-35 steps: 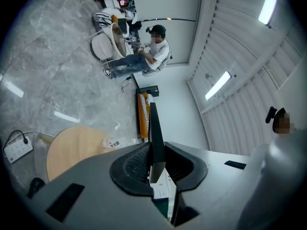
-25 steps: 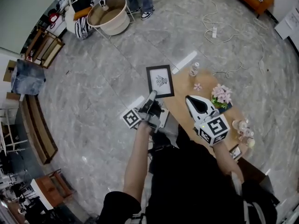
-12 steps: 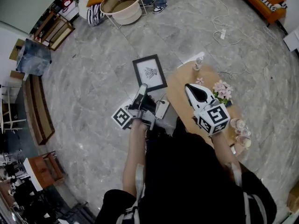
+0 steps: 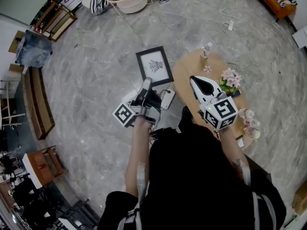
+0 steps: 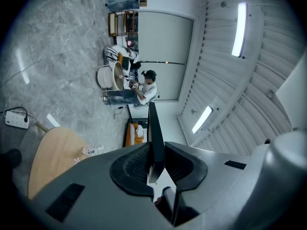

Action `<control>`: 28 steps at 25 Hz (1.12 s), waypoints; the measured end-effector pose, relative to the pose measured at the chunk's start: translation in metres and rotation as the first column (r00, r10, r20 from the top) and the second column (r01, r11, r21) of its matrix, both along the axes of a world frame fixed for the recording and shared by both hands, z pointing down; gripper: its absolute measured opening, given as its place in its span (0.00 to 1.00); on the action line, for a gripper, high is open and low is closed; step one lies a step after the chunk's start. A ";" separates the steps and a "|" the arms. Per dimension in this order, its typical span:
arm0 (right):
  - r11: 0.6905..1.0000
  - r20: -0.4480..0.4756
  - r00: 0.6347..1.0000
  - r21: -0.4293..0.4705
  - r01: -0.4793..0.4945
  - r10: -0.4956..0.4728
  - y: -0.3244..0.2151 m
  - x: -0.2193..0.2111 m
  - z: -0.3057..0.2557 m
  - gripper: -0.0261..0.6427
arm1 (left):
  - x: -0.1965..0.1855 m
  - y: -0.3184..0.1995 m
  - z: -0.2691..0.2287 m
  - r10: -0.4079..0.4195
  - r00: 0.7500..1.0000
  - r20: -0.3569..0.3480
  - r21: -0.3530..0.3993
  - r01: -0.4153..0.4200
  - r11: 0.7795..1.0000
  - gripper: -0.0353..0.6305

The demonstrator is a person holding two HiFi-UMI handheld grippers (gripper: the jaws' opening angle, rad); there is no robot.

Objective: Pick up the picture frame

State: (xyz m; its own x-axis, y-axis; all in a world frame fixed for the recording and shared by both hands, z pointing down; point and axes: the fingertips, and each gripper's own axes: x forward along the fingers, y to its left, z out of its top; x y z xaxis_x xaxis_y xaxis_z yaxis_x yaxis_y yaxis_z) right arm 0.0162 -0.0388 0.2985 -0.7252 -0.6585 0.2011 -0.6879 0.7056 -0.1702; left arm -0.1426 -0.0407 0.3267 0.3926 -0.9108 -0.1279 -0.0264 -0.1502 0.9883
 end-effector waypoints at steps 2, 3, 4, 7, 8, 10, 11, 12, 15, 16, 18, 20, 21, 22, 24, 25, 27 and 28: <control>1.000 -0.007 1.000 -0.002 -0.013 0.013 0.025 -0.007 -0.001 0.06 | -0.007 0.026 0.000 0.010 1.000 -0.004 -0.002 -0.010 1.000 0.16; 1.000 -0.008 1.000 -0.002 -0.019 0.019 0.034 -0.009 -0.001 0.06 | -0.011 0.036 0.000 0.014 1.000 -0.006 -0.004 -0.014 1.000 0.16; 1.000 -0.010 1.000 0.000 -0.025 0.025 0.043 -0.011 -0.003 0.06 | -0.014 0.044 0.000 0.017 1.000 -0.007 -0.005 -0.017 1.000 0.16; 0.999 -0.022 0.999 0.001 -0.044 0.044 0.068 -0.014 -0.007 0.06 | -0.022 0.071 -0.002 0.024 1.000 -0.015 -0.012 -0.025 1.000 0.16; 0.999 -0.025 0.998 0.001 -0.050 0.050 0.078 -0.015 -0.008 0.06 | -0.025 0.081 -0.002 0.028 0.999 -0.017 -0.014 -0.028 0.999 0.16; 0.998 -0.027 0.998 0.004 -0.062 0.062 0.098 -0.020 -0.010 0.06 | -0.033 0.102 -0.002 0.038 0.999 -0.025 -0.014 -0.039 0.999 0.16; 0.998 -0.031 0.997 0.005 -0.069 0.069 0.108 -0.023 -0.010 0.06 | -0.038 0.112 -0.001 0.044 0.998 -0.033 -0.014 -0.044 0.999 0.16; 0.997 -0.034 0.996 0.003 -0.078 0.078 0.120 -0.026 -0.009 0.06 | -0.044 0.123 0.000 0.050 0.998 -0.040 -0.018 -0.051 0.999 0.16; 0.995 -0.025 0.995 -0.005 -0.100 0.100 0.161 -0.036 -0.006 0.06 | -0.059 0.161 0.010 0.073 0.997 -0.037 -0.036 -0.074 0.997 0.16; 0.995 -0.018 0.994 -0.005 -0.104 0.104 0.179 -0.037 -0.005 0.06 | -0.060 0.176 0.013 0.081 0.996 -0.036 -0.035 -0.082 0.996 0.16; 0.994 -0.011 0.994 -0.005 -0.113 0.113 0.219 -0.032 -0.001 0.06 | -0.055 0.209 0.017 0.096 0.995 -0.041 -0.028 -0.097 0.995 0.16; 0.992 -0.015 0.992 0.000 -0.125 0.125 0.241 -0.027 0.000 0.06 | -0.050 0.226 0.019 0.110 0.993 -0.047 -0.023 -0.111 0.994 0.16; 0.992 -0.020 0.991 0.005 -0.129 0.129 0.243 -0.028 -0.001 0.06 | -0.050 0.226 0.018 0.117 0.992 -0.049 -0.022 -0.118 0.993 0.16; 0.991 -0.026 0.991 0.008 -0.130 0.130 0.242 -0.029 -0.001 0.06 | -0.050 0.224 0.018 0.123 0.991 -0.050 -0.022 -0.124 0.992 0.16; 0.991 -0.032 0.991 0.008 -0.132 0.132 0.243 -0.030 0.001 0.06 | -0.049 0.223 0.018 0.133 0.990 -0.048 -0.027 -0.135 0.990 0.16; 0.991 -0.032 0.990 0.005 -0.135 0.135 0.246 -0.029 0.002 0.06 | -0.048 0.226 0.018 0.138 0.989 -0.047 -0.030 -0.139 0.990 0.16; 0.990 -0.021 0.990 -0.002 -0.141 0.141 0.248 -0.026 0.002 0.06 | -0.045 0.229 0.016 0.141 0.989 -0.044 -0.028 -0.142 0.989 0.16; 0.990 -0.014 0.990 -0.006 -0.141 0.141 0.248 -0.026 0.002 0.06 | -0.045 0.229 0.015 0.140 0.989 -0.041 -0.025 -0.142 0.990 0.16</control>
State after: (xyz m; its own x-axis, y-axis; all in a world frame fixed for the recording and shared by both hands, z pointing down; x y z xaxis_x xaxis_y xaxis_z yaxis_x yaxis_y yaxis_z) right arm -0.0094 0.2088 0.3003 -0.6226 -0.7524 0.2151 -0.7825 0.6005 -0.1646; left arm -0.1874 0.1884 0.3414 0.5124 -0.8501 -0.1211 0.0321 -0.1220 0.9920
